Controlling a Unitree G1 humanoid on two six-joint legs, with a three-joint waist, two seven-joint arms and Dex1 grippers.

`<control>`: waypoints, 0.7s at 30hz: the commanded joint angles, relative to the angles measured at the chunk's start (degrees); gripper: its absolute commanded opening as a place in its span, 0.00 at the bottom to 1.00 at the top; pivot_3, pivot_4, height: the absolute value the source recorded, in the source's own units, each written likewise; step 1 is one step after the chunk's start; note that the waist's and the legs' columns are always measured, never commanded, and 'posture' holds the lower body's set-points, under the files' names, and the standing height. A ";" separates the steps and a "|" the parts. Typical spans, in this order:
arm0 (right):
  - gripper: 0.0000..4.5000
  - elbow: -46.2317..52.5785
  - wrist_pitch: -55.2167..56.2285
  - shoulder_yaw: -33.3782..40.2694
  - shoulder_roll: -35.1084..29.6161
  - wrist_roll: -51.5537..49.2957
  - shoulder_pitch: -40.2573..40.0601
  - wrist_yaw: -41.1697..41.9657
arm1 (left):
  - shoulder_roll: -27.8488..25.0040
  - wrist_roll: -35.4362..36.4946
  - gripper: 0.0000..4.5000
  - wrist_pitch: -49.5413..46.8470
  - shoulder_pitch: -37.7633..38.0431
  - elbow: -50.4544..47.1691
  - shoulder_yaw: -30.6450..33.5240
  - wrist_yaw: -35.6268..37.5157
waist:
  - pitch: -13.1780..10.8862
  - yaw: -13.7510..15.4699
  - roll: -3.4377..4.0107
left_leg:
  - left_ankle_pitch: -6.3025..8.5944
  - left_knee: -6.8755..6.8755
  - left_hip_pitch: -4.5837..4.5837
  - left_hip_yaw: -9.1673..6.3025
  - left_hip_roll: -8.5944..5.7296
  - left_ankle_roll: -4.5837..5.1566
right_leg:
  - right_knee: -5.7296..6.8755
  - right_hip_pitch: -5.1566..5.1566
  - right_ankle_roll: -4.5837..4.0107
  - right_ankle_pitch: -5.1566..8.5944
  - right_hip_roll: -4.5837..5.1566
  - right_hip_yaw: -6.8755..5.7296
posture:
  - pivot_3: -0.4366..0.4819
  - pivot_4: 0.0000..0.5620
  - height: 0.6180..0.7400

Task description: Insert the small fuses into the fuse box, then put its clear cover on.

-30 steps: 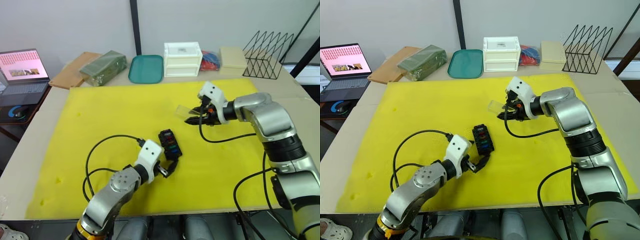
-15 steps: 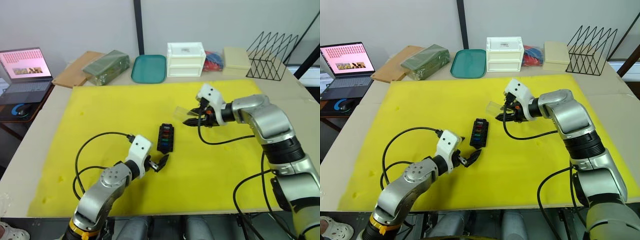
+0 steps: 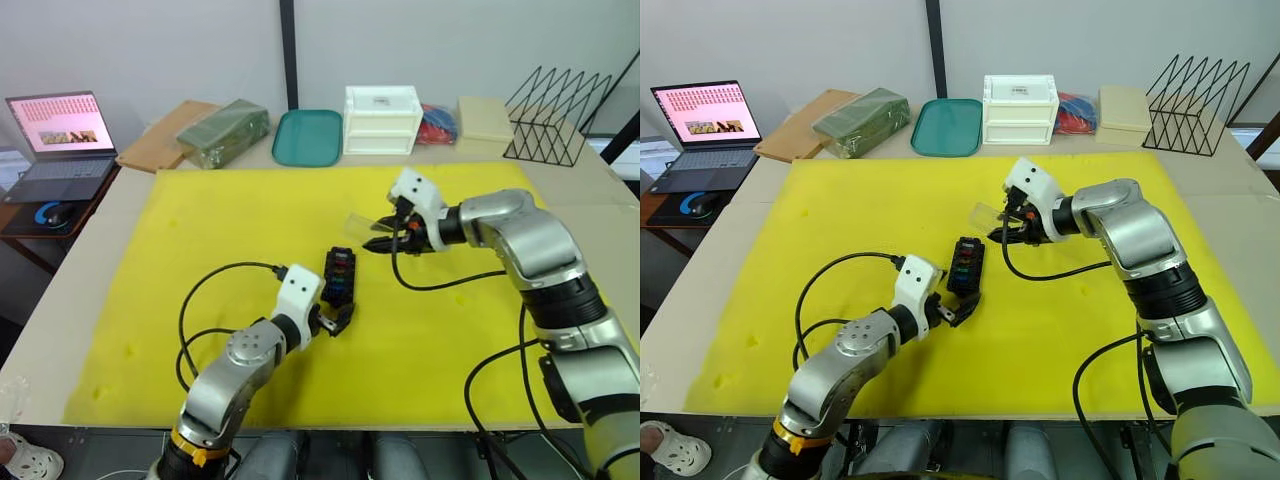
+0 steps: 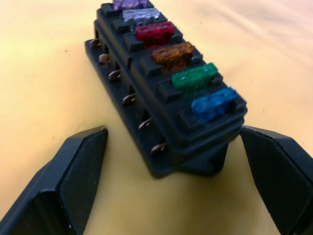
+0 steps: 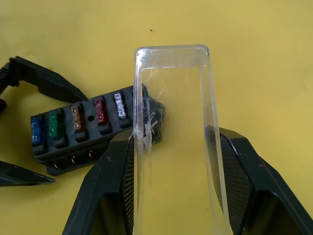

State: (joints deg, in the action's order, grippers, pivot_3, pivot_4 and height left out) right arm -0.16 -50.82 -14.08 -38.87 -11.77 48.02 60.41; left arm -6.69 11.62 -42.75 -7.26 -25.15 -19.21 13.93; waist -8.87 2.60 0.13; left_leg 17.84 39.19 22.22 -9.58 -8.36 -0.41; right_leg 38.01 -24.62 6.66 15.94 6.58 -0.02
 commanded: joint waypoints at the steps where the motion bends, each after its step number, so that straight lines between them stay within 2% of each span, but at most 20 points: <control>1: 0.42 1.87 0.32 0.72 0.24 -0.91 1.50 -0.25 | 1.90 -0.97 1.00 0.55 -0.30 2.33 -3.25 -0.47 | 0.00 0.00 0.00 | 0.00 0.00 0.00 -0.01 0.00 0.00 | 0.00 0.00 0.00 0.00 0.00 -0.01 | 0.48 0.27 1.00; 10: 0.42 1.82 0.83 0.44 0.25 -1.14 1.52 -0.44 | 4.21 -6.34 1.00 2.83 -0.35 4.01 -0.88 -6.16 | 0.00 -0.18 0.00 | 0.00 0.00 0.00 -0.01 0.00 0.00 | 0.00 0.00 0.00 0.00 -0.01 -0.01 | 0.48 0.27 1.00; 17: 0.42 1.85 1.12 0.48 0.35 -1.26 1.20 -0.50 | 4.25 -7.52 1.00 3.34 -0.06 4.04 0.47 -7.03 | 0.00 -0.35 0.00 | 0.00 0.00 0.00 -0.01 0.03 0.00 | 0.01 -0.02 0.00 0.00 -0.04 -0.01 | 0.48 0.27 1.00; 21: 0.42 2.10 1.22 0.57 0.24 -1.33 0.84 -0.67 | 3.84 -7.46 0.80 3.22 -0.07 3.59 1.29 -6.95 | 0.00 -0.35 0.00 | 0.00 -0.01 0.00 -0.01 0.03 0.00 | 0.01 -0.02 0.00 0.00 -0.05 -0.01 | 0.48 0.27 1.00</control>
State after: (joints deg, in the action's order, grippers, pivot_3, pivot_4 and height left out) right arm -0.16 -50.65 -14.27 -38.81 -12.53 48.02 59.94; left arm -2.29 5.27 -39.36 -7.55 -21.93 -19.34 7.81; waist -8.87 2.25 0.13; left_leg 17.84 39.18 22.22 -9.58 -8.33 -0.41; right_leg 38.02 -24.65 6.66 15.95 6.53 -0.03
